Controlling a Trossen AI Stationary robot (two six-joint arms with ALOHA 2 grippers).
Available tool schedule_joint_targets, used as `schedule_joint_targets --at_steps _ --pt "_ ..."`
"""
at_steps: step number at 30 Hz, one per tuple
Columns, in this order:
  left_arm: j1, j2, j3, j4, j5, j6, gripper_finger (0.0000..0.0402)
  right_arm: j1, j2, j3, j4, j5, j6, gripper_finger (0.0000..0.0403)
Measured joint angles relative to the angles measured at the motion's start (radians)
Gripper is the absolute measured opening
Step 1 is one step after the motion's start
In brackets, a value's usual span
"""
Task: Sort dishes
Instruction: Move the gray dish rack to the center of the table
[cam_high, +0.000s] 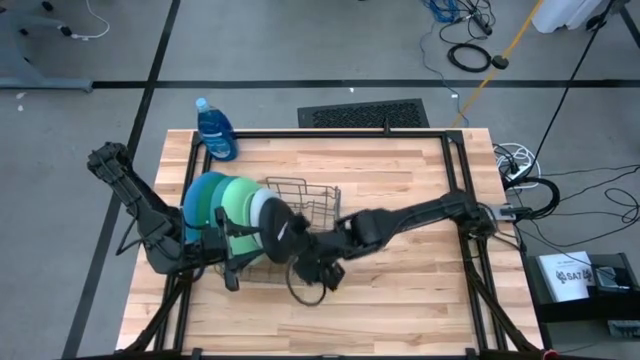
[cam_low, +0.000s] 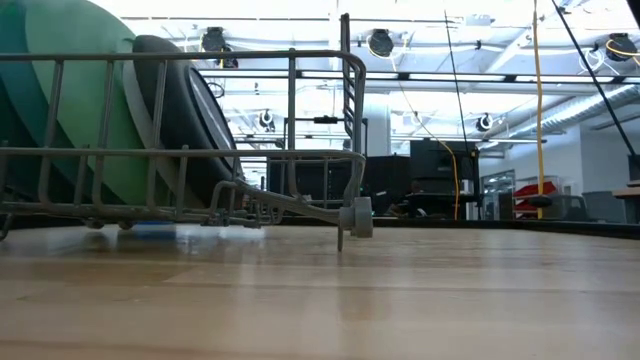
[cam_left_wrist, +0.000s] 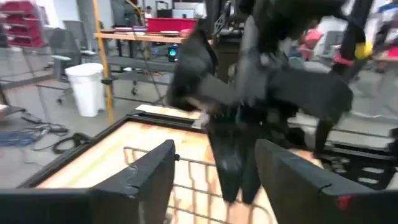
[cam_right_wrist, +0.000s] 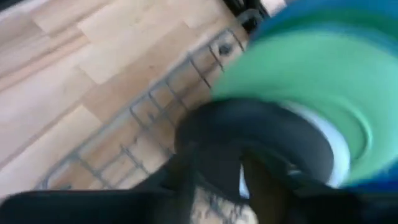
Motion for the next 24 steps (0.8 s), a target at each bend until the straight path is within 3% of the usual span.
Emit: schedule_joint_targets --at_steps 4,8,10,17,20,24 --pt "-0.015 0.0 0.0 -0.009 -0.044 0.051 0.0156 -0.029 -0.042 -0.018 -0.032 -0.053 0.017 0.0022" --pt "-0.027 -0.009 0.0 -0.01 -0.042 0.136 0.0044 -0.042 -0.117 -0.109 0.03 -0.048 0.035 0.0003" --pt "-0.027 -0.02 0.0 -0.009 -0.032 0.174 0.0013 -0.05 -0.187 -0.215 0.112 -0.046 0.041 0.0001" --pt "-0.023 -0.133 0.0 -0.039 0.006 0.334 0.0002 -0.088 -0.639 -0.874 0.65 0.057 0.138 0.0001" --pt "-0.023 -0.237 -0.003 -0.173 0.003 0.313 0.0002 -0.098 -0.85 -1.169 0.893 0.06 0.169 0.0001" --pt "-0.009 -0.384 -0.066 -0.262 0.014 0.279 0.0001 -0.11 -1.094 -1.471 1.073 0.055 0.233 0.0"
